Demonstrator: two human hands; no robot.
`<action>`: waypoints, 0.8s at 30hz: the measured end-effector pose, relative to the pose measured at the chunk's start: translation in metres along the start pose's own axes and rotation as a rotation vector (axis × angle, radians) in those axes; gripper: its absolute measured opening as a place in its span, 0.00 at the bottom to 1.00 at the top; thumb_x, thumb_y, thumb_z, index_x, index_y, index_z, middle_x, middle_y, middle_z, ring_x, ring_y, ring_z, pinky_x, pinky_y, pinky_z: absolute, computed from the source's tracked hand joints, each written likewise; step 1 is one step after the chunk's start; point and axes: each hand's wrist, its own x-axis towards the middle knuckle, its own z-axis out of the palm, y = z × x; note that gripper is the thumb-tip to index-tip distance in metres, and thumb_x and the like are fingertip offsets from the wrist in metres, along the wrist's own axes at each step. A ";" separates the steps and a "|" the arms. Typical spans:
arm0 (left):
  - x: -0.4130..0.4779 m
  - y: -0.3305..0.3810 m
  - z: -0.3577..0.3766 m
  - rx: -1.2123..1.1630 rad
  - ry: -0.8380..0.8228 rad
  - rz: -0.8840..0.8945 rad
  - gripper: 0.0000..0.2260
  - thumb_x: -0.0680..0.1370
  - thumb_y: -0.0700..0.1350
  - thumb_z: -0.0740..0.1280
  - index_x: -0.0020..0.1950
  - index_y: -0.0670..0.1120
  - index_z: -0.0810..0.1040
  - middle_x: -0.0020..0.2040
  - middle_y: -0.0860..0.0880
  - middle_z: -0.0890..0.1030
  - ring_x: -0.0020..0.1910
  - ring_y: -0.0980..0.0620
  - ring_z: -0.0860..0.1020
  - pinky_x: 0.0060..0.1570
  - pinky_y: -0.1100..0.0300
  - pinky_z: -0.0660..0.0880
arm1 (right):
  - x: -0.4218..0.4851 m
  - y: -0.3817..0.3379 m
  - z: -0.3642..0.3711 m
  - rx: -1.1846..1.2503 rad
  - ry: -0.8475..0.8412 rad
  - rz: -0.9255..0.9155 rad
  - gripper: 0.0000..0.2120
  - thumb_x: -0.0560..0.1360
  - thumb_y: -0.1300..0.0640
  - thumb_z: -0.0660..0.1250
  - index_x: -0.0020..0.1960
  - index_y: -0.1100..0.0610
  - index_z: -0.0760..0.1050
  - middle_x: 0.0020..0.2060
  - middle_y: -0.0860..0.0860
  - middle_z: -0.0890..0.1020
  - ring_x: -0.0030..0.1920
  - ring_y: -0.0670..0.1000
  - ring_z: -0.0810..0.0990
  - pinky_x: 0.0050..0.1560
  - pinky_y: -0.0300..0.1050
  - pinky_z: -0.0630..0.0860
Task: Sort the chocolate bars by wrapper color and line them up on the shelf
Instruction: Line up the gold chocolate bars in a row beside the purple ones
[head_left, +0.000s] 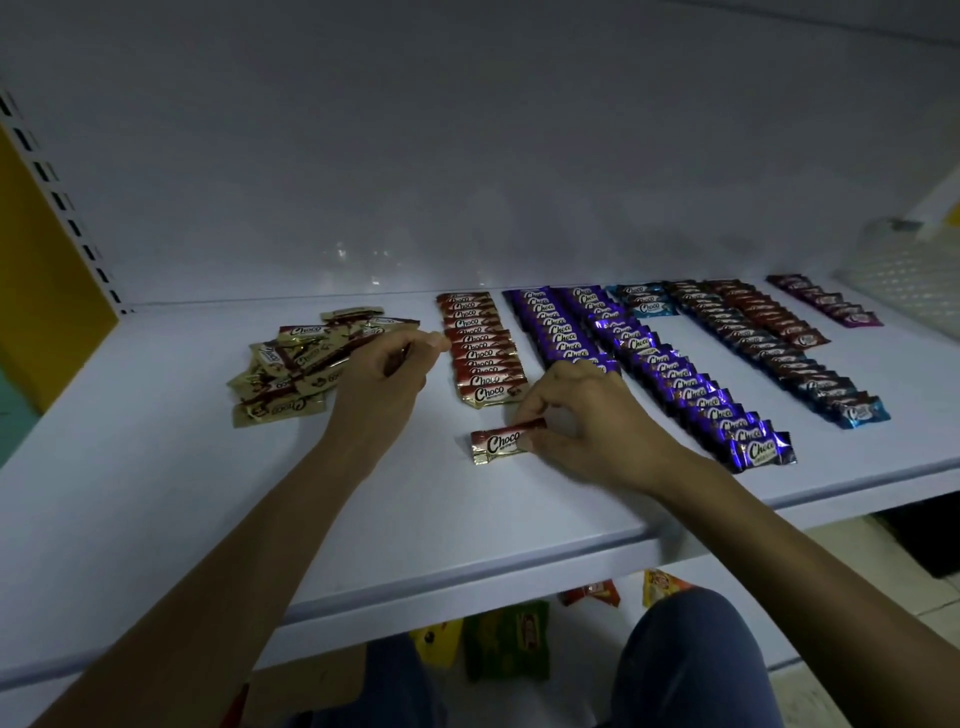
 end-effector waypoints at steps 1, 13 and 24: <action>0.000 0.000 0.000 -0.002 0.005 -0.004 0.13 0.80 0.44 0.63 0.49 0.34 0.78 0.27 0.52 0.65 0.22 0.59 0.62 0.23 0.71 0.59 | 0.003 -0.001 0.001 -0.029 0.034 0.018 0.08 0.70 0.52 0.73 0.49 0.48 0.82 0.47 0.47 0.79 0.53 0.51 0.73 0.55 0.49 0.66; 0.005 -0.003 0.000 -0.224 -0.014 0.008 0.18 0.84 0.52 0.47 0.62 0.51 0.75 0.37 0.50 0.82 0.36 0.56 0.76 0.32 0.65 0.72 | 0.026 -0.014 0.009 -0.044 0.228 0.058 0.11 0.76 0.50 0.64 0.53 0.53 0.81 0.47 0.50 0.82 0.50 0.52 0.76 0.50 0.46 0.68; -0.002 -0.006 -0.001 -0.177 0.031 0.105 0.25 0.72 0.72 0.53 0.64 0.63 0.68 0.54 0.50 0.79 0.49 0.58 0.78 0.47 0.65 0.75 | 0.051 -0.073 0.007 0.877 -0.048 0.124 0.08 0.76 0.71 0.63 0.43 0.63 0.79 0.29 0.39 0.81 0.29 0.38 0.76 0.32 0.29 0.69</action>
